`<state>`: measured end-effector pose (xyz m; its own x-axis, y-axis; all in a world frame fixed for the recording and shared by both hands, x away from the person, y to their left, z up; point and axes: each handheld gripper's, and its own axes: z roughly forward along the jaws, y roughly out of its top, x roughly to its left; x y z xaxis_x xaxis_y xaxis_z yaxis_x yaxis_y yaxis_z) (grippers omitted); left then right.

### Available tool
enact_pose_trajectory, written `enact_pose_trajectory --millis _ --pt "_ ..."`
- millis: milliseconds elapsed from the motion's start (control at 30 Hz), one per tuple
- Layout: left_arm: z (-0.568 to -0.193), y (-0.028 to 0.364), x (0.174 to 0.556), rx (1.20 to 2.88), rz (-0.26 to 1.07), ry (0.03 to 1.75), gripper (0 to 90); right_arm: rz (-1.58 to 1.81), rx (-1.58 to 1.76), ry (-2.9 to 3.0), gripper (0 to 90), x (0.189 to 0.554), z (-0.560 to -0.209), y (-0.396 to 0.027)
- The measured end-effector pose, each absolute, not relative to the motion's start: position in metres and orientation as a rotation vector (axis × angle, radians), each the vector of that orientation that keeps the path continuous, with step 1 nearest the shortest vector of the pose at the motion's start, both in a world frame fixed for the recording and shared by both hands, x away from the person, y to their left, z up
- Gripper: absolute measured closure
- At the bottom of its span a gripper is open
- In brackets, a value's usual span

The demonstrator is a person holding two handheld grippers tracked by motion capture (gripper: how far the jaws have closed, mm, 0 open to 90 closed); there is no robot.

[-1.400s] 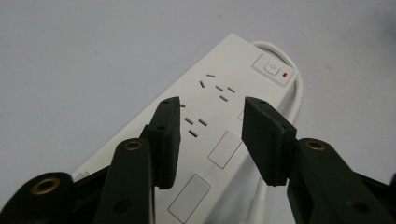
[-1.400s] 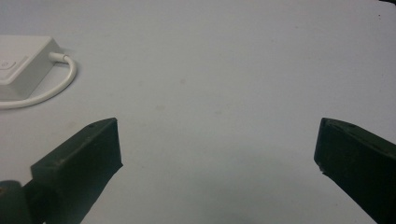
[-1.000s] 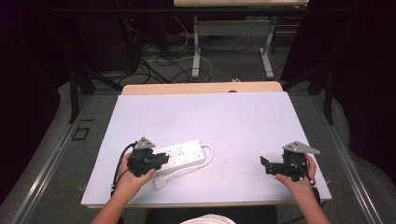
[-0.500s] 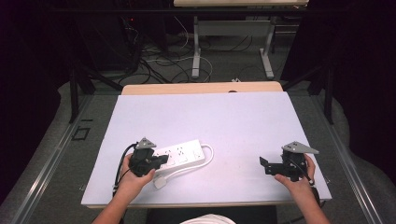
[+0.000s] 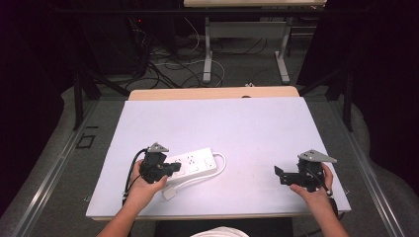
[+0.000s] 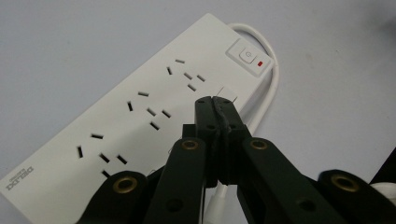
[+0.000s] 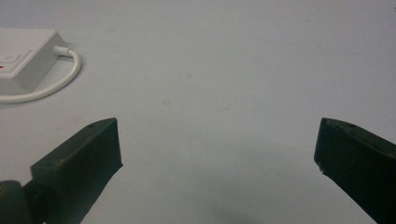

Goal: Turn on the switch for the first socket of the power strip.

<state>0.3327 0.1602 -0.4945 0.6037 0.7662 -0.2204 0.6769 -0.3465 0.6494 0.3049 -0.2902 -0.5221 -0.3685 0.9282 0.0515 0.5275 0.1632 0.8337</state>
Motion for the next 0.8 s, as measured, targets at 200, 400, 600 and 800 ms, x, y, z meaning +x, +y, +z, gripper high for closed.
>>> enact_pose_trajectory --millis 200,400,600,800 --pt "-0.485 0.149 0.336 2.122 0.158 1.13 90.0 1.107 1.384 1.951 0.0 0.305 -0.521 -0.29" --pt "-0.48 0.137 0.341 2.149 0.158 1.128 90.0 1.106 1.381 1.954 0.0 0.305 -0.521 -0.291" --pt "-0.476 0.126 0.346 2.172 0.151 1.105 90.0 1.103 1.369 1.958 0.0 0.305 -0.521 -0.291" --pt "-0.476 0.12 0.349 2.184 0.143 1.11 90.0 1.109 1.377 1.953 0.0 0.305 -0.521 -0.29"
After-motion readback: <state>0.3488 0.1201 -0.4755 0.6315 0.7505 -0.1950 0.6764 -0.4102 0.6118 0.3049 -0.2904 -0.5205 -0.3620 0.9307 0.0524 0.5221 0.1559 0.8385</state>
